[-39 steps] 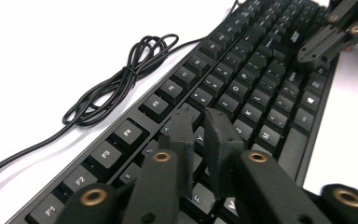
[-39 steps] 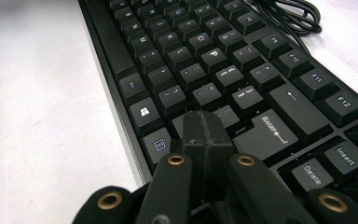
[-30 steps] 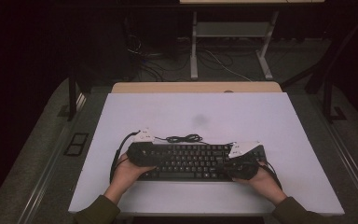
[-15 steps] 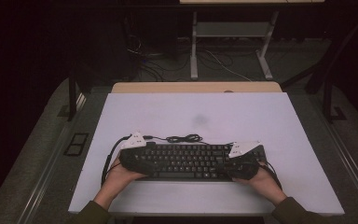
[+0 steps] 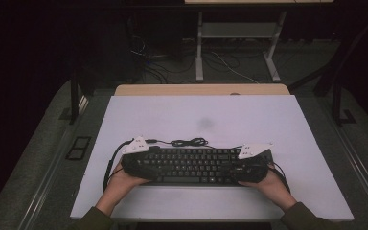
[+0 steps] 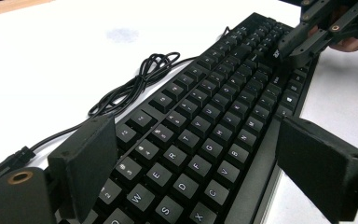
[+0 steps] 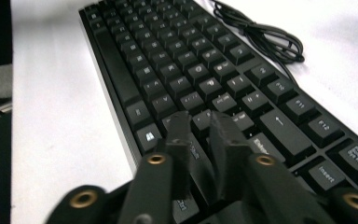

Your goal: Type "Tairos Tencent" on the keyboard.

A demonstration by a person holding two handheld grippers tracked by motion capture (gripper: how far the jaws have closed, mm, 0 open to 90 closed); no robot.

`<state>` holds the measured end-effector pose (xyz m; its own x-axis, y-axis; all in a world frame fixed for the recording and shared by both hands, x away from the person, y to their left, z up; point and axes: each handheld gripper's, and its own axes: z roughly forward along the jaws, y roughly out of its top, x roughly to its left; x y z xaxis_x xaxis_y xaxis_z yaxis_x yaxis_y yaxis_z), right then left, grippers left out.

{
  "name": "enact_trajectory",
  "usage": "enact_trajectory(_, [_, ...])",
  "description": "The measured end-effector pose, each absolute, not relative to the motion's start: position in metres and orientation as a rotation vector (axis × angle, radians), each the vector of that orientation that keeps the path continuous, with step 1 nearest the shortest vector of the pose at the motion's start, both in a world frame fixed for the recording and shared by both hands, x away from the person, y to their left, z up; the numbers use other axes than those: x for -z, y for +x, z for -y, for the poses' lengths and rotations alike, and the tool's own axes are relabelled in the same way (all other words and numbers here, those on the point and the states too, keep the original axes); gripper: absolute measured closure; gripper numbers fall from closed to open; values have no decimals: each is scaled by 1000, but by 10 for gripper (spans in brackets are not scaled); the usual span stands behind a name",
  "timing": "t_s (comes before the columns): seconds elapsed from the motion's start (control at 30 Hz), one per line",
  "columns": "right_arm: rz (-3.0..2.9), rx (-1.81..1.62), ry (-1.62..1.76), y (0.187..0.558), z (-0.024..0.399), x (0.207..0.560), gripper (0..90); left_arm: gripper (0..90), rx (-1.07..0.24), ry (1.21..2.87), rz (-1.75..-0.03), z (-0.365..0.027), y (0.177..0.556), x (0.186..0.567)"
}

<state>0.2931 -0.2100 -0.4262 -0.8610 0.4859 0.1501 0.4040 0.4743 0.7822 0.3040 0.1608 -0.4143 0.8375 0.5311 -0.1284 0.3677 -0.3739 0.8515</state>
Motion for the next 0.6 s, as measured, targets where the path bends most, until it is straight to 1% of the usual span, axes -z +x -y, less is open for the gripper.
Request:
enact_trajectory(0.07, [-2607,-1357,795,294,210,424,636,124,-202,2005,-664,-160,304,415])
enact_trajectory(0.17, [-2587,-1388,809,295,210,422,498,126,-202,2005,-660,-160,303,415])
enact_trajectory(0.27, [-2573,-1387,816,297,208,420,415,130,-203,2007,-660,-160,302,414])
enact_trajectory(0.4, [-2546,-1413,827,302,205,415,366,133,-203,2008,-658,-161,301,414])
enact_trajectory(0.6, [-2521,-1434,829,306,203,412,341,138,-200,1998,-658,-161,301,415])
